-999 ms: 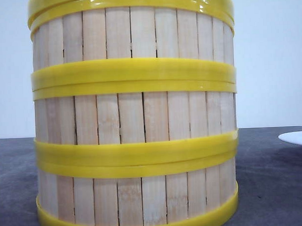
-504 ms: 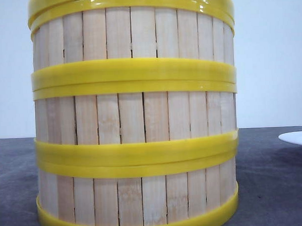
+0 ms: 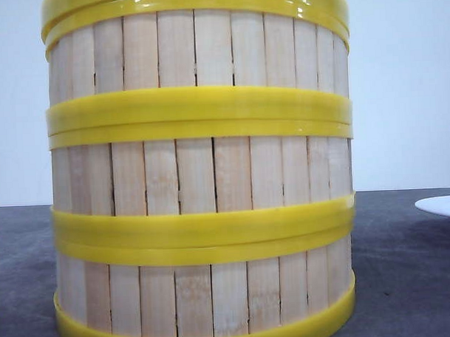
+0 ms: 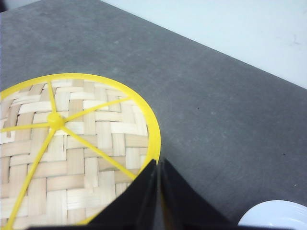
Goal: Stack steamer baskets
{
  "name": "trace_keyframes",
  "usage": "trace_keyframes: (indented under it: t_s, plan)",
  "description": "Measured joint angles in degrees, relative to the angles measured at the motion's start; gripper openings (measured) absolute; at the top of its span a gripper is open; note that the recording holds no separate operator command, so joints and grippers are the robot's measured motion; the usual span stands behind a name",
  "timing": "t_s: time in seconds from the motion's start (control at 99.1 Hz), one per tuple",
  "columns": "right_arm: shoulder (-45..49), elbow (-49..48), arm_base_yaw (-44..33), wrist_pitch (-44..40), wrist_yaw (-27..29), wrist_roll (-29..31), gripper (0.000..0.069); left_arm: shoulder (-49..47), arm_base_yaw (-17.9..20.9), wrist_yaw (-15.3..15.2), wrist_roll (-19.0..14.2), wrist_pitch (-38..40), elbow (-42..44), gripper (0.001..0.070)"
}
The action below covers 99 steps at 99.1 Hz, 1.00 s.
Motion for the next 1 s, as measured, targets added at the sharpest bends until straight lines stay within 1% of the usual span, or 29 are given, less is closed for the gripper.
trace_keyframes:
  t_s: [0.514,0.545,0.666,0.817,0.908,0.999]
  plan:
    - [0.00,0.00,0.00,0.00,0.00,0.00,0.0008,0.00,0.00,-0.07,0.07,0.09,0.00,0.0021]
    - [0.00,0.00,0.00,0.00,0.00,0.00,0.0008,0.00,0.07,-0.48,0.20,0.33,0.00,0.0021]
    - [0.00,0.00,0.00,0.00,0.00,0.00,0.0008,0.00,1.60,-3.91,0.63,2.32,0.00,0.0021]
    - [0.00,0.00,0.00,0.00,0.00,0.00,0.0008,0.00,3.08,-4.15,0.72,4.15,0.00,0.0021]
    - [0.00,0.00,0.00,0.00,0.00,0.00,0.0008,0.00,4.90,-4.24,2.45,4.07,0.00,0.0021]
    - [0.00,0.00,0.00,0.00,0.00,0.00,0.0008,0.00,7.48,-4.33,5.77,4.90,-0.11,0.0021]
